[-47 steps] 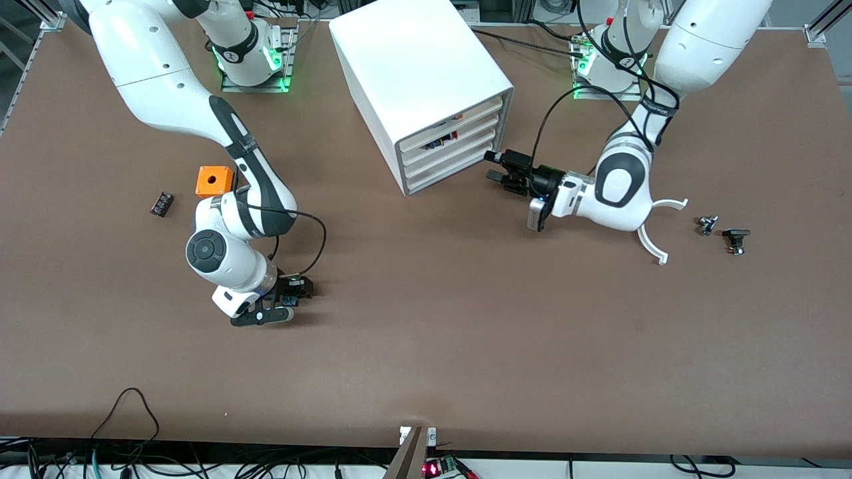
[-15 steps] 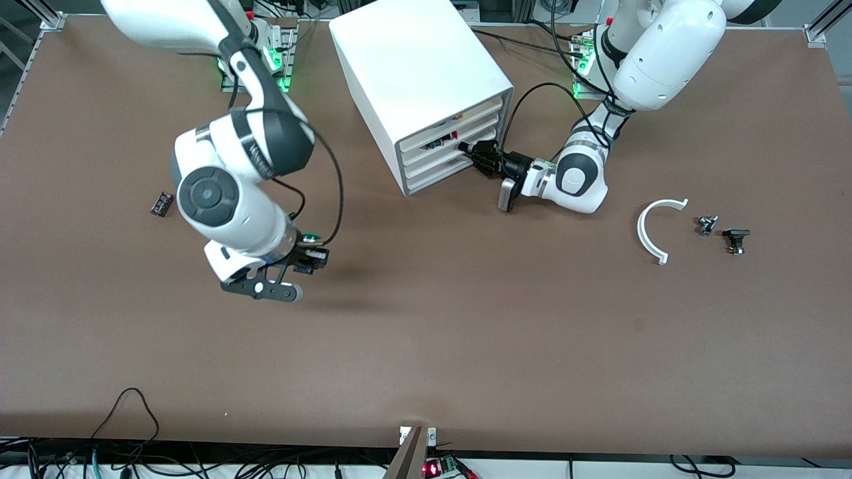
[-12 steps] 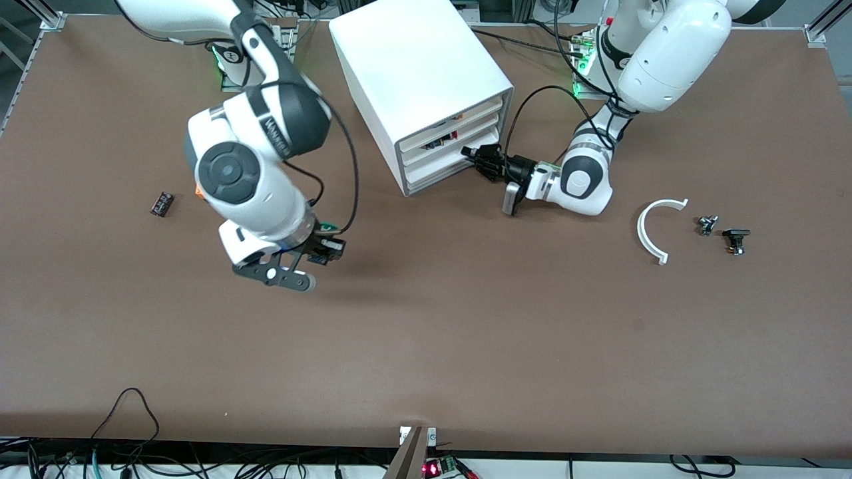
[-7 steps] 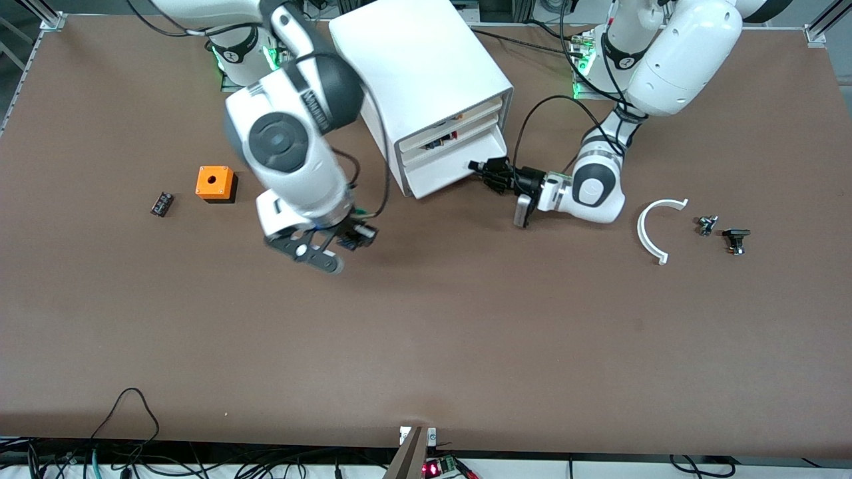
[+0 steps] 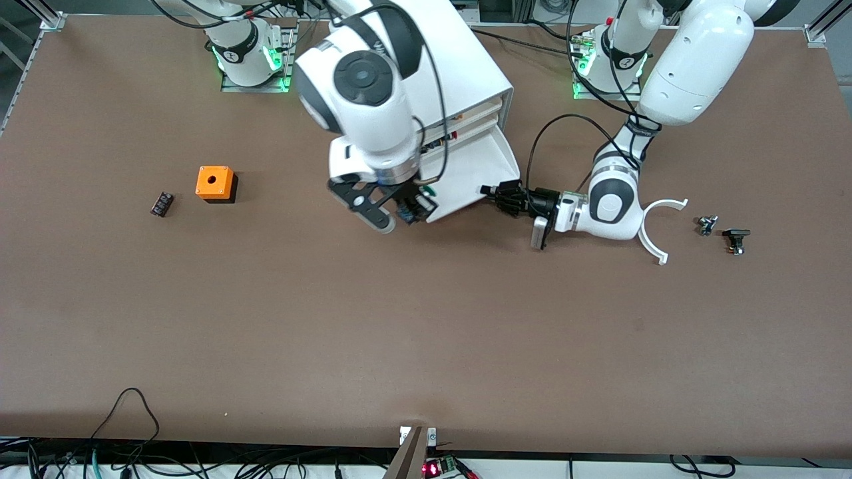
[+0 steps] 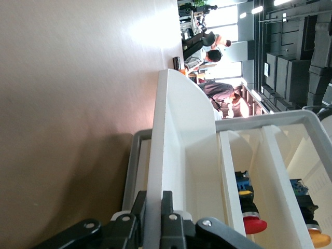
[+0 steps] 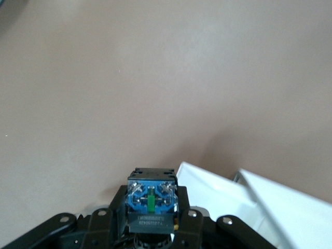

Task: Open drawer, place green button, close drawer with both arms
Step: 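Carry the green button over the open drawer with the right gripper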

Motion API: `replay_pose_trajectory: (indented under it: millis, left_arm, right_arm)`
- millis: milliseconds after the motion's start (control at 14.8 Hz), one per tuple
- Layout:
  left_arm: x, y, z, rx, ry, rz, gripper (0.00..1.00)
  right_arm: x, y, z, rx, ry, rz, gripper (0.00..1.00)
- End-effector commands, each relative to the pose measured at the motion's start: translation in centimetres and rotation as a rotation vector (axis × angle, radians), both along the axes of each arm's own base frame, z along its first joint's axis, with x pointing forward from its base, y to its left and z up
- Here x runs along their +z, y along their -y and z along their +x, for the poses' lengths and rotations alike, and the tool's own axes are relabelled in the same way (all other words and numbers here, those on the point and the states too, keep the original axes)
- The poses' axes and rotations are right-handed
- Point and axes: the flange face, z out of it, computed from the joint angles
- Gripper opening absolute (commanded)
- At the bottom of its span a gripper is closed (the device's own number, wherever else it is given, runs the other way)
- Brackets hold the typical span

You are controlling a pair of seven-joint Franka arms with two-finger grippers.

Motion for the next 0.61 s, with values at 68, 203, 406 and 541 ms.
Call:
replay_pose_trajectory:
  millis: [68, 203, 406, 541]
  left_arm:
    - [0.2, -0.5, 2.0, 0.016, -0.009, 0.002, 0.0]
    - [0.2, -0.6, 2.1, 0.019, -0.011, 0.0, 0.93]
    - [0.7, -0.9, 2.2, 0.028, -0.048, 0.003, 1.0]
    - [1.5, -0.9, 2.4, 0.032, -0.068, 0.006, 1.0]
  right_arm:
    - [-2.9, -4.8, -2.0, -0.151, 0.022, 0.037, 0.0]
    - [-5.3, -6.8, -3.2, -0.18, 0.049, 0.022, 0.0]
    - [-7.7, -8.6, -4.4, -0.217, 0.058, 0.019, 0.0]
    - [-9.3, -9.4, -5.1, -0.223, 0.06, 0.01, 0.0]
